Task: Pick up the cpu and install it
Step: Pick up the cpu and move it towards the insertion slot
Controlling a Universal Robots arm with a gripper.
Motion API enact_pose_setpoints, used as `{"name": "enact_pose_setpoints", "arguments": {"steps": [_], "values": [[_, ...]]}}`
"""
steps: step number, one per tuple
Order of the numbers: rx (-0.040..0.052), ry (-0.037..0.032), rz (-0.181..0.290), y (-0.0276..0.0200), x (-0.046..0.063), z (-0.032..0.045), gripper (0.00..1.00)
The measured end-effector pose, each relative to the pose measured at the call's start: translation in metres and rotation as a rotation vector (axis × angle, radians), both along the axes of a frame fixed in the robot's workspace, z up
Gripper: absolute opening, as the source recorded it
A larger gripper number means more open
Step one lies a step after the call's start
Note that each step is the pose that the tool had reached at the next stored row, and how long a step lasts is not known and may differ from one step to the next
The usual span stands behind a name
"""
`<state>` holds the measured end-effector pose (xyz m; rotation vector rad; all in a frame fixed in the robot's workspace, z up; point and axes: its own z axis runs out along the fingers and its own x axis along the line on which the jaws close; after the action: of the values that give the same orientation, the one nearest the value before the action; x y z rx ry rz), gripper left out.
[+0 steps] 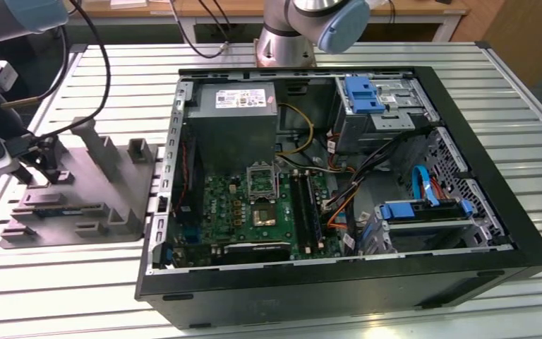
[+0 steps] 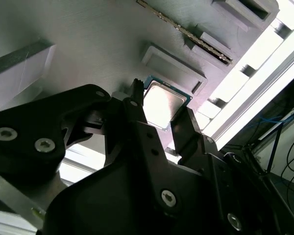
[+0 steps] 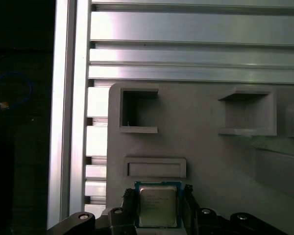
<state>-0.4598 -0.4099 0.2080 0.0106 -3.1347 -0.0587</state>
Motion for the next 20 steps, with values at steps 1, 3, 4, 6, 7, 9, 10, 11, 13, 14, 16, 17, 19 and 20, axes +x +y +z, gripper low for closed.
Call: {"name": "enact_pose_setpoints", "arguments": {"steps": [1,3,4,6,7,9,10,11,13,14,16,17,19,20], "values": [[0.0000,-0.0001,0.000,0.0000,0.000,0.0006,0.47],[0.0002,-0.0003,0.000,0.0000,0.000,0.0021,0.47],[0.0002,-0.0003,0.000,0.0000,0.000,0.0028,0.47],[0.0002,-0.0004,0.000,0.0000,0.000,0.0046,0.47],[0.0002,-0.0004,0.000,0.0000,0.000,0.0054,0.47],[0.0002,-0.0004,0.000,0.0000,0.000,0.0076,0.47],[0.0002,-0.0004,0.000,0.0000,0.000,0.0090,0.47],[0.0002,-0.0003,0.000,0.0000,0.000,0.0107,0.47],[0.0002,-0.0004,0.000,0.0001,0.000,0.0143,0.47],[0.0002,-0.0004,0.000,0.0000,0.000,0.0162,0.47],[0.0002,-0.0004,0.000,0.0001,0.000,0.0200,0.47],[0.0002,-0.0004,0.000,0.0001,0.000,0.0217,0.47],[0.0002,-0.0003,0.000,0.0000,0.000,0.0251,0.47],[0.0001,-0.0003,0.000,0.0000,0.000,0.0265,0.47]]}}
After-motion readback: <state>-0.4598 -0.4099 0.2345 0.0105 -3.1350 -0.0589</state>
